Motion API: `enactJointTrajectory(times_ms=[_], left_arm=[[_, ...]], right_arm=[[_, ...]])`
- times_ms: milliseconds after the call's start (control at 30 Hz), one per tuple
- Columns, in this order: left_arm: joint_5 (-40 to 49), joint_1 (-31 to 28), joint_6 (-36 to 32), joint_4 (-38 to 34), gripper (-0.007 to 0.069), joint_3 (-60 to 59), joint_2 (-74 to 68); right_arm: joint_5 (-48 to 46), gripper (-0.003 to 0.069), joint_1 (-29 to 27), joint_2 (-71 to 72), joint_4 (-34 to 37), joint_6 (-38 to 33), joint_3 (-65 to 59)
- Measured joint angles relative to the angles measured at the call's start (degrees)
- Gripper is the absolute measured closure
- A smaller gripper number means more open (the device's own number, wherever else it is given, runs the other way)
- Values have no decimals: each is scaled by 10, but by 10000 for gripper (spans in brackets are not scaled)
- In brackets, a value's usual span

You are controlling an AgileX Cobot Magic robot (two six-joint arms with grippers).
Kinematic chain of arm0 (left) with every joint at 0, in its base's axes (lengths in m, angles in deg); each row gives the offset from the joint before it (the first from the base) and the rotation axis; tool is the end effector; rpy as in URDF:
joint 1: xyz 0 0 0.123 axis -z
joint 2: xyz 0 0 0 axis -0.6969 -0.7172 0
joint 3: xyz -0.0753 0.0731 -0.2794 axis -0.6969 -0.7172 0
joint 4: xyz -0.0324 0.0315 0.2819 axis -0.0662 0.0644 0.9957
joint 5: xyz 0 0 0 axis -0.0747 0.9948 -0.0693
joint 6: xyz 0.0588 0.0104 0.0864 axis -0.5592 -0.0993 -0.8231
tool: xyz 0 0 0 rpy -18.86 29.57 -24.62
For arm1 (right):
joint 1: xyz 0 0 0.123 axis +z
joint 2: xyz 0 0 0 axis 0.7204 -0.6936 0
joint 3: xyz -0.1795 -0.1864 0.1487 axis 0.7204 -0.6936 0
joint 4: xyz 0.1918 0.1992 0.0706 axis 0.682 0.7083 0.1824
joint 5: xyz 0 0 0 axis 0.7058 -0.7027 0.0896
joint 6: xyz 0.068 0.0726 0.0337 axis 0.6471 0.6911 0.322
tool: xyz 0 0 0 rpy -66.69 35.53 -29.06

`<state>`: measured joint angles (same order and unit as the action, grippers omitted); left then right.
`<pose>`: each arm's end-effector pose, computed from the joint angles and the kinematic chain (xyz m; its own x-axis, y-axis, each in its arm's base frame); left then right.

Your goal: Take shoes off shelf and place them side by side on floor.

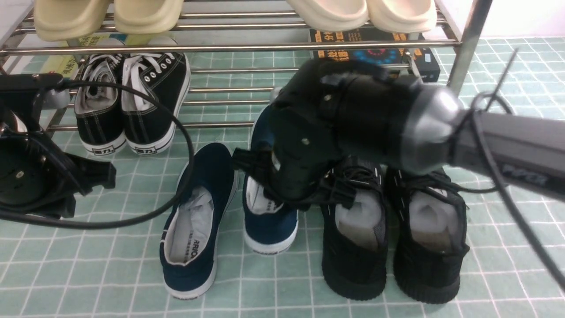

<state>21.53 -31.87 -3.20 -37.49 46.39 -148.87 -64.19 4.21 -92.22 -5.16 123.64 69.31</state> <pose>0.2696 -0.0411 0.3049 -0.9023 -0.0433 -0.4288 -0.0721 0.9961 0.0511 0.3186 0.3592 0.2370 -0.8775 0.4073 -0.2531 0.3245 0.8930 0.3119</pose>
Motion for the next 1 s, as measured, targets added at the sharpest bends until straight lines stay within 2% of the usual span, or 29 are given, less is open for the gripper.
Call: enactJointTrajectory(times_ms=[333,600,767,1000], left_arm=[[2,0,0,1,537,0,0],[6,0,0,2,536,0,0],[6,0,0,2,536,0,0],[7,0,0,2,533,0,0]], right_arm=[[14,603,25,-8,-10,-16,1],[-49,597,25,-8,-7,-16,2],[-52,594,25,-11,-5,-16,2],[-33,585,28,-37,41,-16,2]])
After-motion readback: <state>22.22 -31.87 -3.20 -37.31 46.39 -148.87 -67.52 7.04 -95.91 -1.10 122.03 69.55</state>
